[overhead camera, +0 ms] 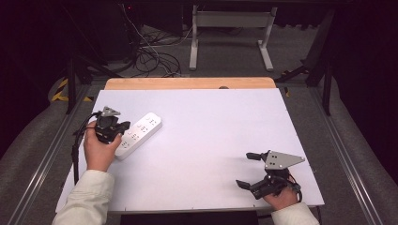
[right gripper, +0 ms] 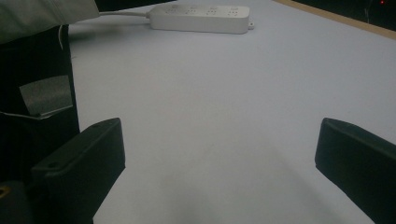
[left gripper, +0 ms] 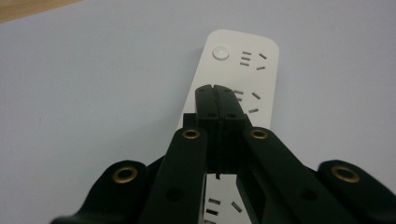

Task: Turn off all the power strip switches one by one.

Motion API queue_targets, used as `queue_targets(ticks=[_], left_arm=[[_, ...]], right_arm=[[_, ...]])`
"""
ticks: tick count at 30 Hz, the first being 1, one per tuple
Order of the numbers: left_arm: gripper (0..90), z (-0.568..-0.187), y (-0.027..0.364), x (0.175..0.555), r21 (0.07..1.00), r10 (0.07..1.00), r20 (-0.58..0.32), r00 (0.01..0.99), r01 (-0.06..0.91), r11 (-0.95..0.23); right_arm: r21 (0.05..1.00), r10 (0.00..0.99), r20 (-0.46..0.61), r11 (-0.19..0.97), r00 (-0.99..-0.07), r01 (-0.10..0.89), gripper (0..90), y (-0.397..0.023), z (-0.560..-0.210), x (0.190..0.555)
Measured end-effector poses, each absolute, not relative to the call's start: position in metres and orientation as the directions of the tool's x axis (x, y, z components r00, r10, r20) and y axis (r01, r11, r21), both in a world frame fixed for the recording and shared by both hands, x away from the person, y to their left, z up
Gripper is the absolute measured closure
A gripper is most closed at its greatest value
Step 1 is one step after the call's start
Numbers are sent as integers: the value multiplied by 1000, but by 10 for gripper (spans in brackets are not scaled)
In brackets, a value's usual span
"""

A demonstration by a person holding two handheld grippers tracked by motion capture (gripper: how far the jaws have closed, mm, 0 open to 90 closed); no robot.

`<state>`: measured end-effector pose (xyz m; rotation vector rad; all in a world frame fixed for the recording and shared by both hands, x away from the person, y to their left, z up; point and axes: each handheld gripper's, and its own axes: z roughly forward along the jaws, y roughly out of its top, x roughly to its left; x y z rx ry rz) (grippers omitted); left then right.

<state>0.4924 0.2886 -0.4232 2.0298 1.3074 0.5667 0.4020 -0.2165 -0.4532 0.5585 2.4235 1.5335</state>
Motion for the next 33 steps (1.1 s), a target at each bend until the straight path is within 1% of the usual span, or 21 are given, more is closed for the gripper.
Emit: queue_targets(ticks=[2,4,8,10,13,18,23,26,28,33], left_arm=[[900,-425,288,495,710,910,10,415,638,-299],[900,-424,288,497,720,907,-18,420,635,-280],[900,-424,285,503,721,907,-15,421,633,-282],[900,-426,283,509,717,905,-34,424,641,-273],[900,-427,280,517,701,906,-17,424,651,-291],[900,-426,275,523,716,903,-17,430,635,-289],[900,-434,273,531,696,907,-35,419,662,-279],[900,-440,272,535,678,907,-19,420,672,-297],[900,-444,272,537,670,908,-32,418,683,-291],[900,-449,272,540,663,912,-29,410,690,-290]], right_arm=[[900,424,15,388,-906,197,23,-215,-454,402],[900,425,12,390,-905,196,23,-215,-453,401],[901,429,17,386,-903,200,23,-216,-454,402],[900,427,14,389,-904,198,23,-215,-454,402],[898,426,12,393,-905,196,23,-214,-454,402],[900,426,16,389,-905,199,23,-215,-454,402],[900,424,15,389,-905,197,23,-215,-454,402],[901,425,15,388,-905,197,23,-216,-454,401],[900,425,15,388,-905,197,23,-215,-454,402],[899,424,17,389,-905,199,23,-215,-454,402]])
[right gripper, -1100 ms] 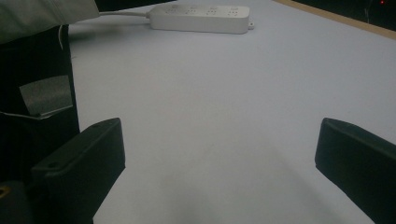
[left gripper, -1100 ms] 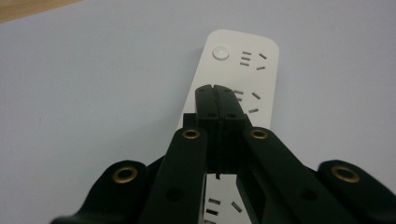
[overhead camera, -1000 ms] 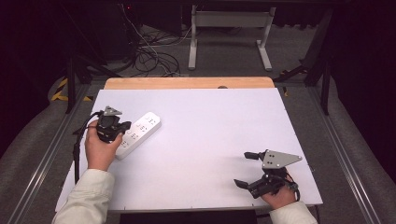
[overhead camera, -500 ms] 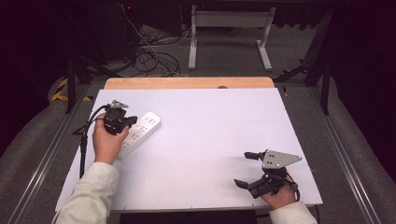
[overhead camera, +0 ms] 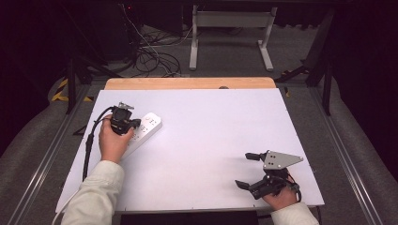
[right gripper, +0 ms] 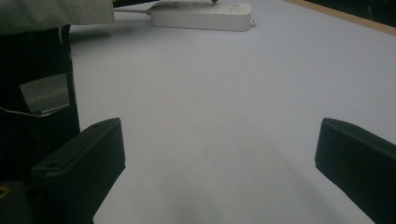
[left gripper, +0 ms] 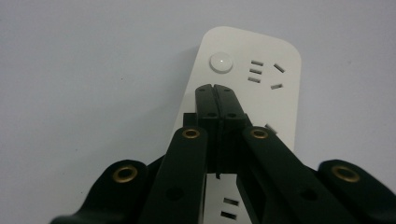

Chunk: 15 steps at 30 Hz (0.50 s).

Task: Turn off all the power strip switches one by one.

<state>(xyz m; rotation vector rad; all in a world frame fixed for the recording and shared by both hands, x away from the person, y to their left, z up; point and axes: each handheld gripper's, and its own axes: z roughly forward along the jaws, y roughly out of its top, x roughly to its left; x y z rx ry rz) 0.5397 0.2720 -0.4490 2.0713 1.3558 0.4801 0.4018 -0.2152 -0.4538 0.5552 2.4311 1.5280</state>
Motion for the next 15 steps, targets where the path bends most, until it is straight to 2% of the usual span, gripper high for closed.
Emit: queue_targets(ticks=[15], left_arm=[[900,-453,273,539,671,907,-16,420,677,-302]], right_arm=[[899,426,19,389,-904,202,23,-215,-454,402]])
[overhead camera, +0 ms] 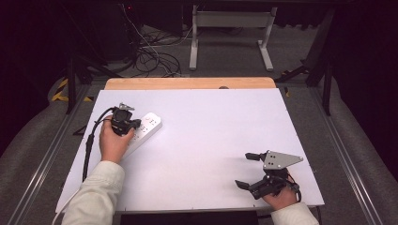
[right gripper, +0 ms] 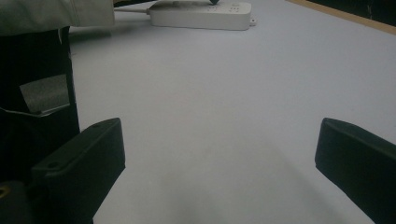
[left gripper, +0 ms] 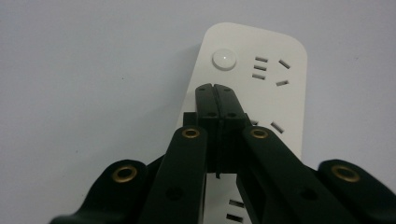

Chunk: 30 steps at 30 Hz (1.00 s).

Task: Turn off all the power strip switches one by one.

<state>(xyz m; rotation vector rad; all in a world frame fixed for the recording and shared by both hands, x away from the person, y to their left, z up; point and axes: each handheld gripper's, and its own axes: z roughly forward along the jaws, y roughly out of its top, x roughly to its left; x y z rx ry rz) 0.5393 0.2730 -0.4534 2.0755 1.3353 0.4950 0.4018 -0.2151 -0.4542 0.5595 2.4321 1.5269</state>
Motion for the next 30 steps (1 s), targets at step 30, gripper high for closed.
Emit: queue_targets(ticks=[30], left_arm=[[900,-455,273,538,663,901,7,434,673,-329]], right_arm=[[896,418,16,397,-908,199,23,-214,-454,401]])
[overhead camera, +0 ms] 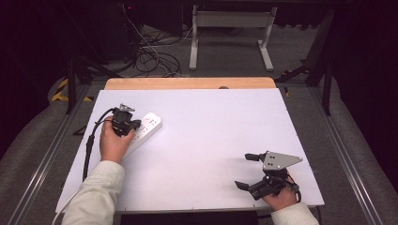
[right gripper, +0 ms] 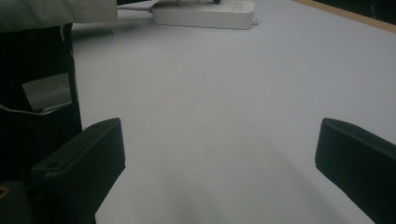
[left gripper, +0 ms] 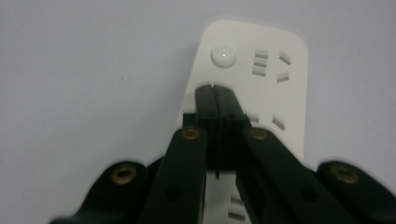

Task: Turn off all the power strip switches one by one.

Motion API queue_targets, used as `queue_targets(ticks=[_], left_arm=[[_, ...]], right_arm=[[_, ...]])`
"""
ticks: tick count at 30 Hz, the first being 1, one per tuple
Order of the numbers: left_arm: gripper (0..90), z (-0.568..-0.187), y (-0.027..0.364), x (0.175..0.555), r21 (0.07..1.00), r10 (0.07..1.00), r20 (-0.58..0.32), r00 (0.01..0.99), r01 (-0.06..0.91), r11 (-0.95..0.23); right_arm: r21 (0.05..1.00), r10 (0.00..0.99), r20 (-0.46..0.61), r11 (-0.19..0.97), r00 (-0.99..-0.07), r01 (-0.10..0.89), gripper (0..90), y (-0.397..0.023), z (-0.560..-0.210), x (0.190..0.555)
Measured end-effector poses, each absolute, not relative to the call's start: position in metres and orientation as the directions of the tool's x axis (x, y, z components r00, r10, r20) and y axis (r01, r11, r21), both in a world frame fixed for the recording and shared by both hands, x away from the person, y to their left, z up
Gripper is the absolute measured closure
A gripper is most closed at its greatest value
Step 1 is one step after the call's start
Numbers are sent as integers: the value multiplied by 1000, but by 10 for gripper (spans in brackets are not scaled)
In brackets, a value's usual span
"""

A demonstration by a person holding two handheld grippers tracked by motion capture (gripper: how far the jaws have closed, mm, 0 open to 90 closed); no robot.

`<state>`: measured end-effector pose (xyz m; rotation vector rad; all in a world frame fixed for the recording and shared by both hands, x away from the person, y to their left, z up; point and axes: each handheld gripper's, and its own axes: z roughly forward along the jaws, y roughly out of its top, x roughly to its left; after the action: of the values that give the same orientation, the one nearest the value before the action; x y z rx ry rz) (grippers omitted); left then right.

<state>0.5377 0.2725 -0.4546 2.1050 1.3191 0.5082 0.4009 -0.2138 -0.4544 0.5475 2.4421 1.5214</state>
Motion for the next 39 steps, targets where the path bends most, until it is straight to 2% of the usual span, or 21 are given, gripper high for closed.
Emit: queue_targets(ticks=[5,6,8,12,16,24,39], left_arm=[[900,-452,273,537,674,903,6,430,665,-321],[900,-449,273,535,669,915,13,404,677,-308],[900,-443,274,532,709,902,-38,431,647,-279],[900,-428,271,530,737,891,-36,452,615,-282],[900,-426,267,533,728,892,-9,451,615,-304],[900,-432,258,546,716,888,-50,458,636,-287],[900,-447,253,566,678,897,-51,438,675,-291]], right_arm=[[898,418,17,392,-908,197,23,-215,-454,401],[899,420,18,390,-908,198,23,-215,-454,401],[899,421,18,389,-907,199,23,-215,-454,401],[897,420,20,394,-907,202,22,-213,-455,403],[895,419,18,398,-908,201,21,-212,-455,402],[896,420,20,395,-907,203,21,-214,-455,402],[897,420,21,393,-907,203,21,-214,-455,402]])
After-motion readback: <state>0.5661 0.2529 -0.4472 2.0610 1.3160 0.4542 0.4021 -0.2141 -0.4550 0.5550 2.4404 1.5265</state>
